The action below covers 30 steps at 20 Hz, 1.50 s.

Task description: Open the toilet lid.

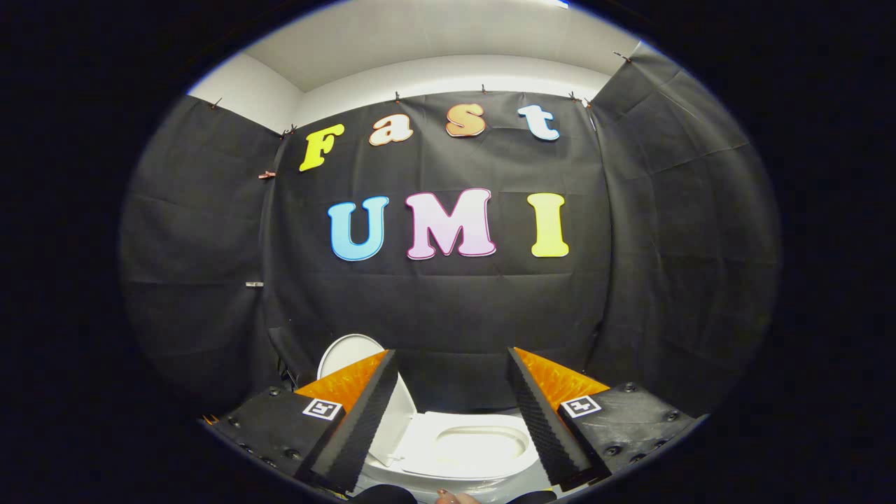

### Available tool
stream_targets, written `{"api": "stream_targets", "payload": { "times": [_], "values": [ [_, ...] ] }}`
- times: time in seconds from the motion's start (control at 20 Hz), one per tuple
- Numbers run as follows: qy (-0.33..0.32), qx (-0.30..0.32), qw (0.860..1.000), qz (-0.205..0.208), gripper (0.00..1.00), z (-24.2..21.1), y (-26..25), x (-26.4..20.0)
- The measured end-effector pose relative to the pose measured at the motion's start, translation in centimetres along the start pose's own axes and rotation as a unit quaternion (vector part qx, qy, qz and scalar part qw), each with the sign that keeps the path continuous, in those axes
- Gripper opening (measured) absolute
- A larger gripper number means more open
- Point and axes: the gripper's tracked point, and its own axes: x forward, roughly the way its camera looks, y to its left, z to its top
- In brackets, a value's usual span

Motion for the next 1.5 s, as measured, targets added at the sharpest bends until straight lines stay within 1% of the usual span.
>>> {"api": "stream_targets", "payload": {
  "times": [0.35,0.75,1.5],
  "values": [
    [-0.007,0.008,1.0,-0.004,0.97,0.5,-1.5,-1.0],
    [-0.006,0.005,1.0,0.015,0.98,0.5,-0.9,-1.1],
    [-0.011,0.011,1.0,0.019,0.98,1.0,-0.7,-1.4]
  ]
}}
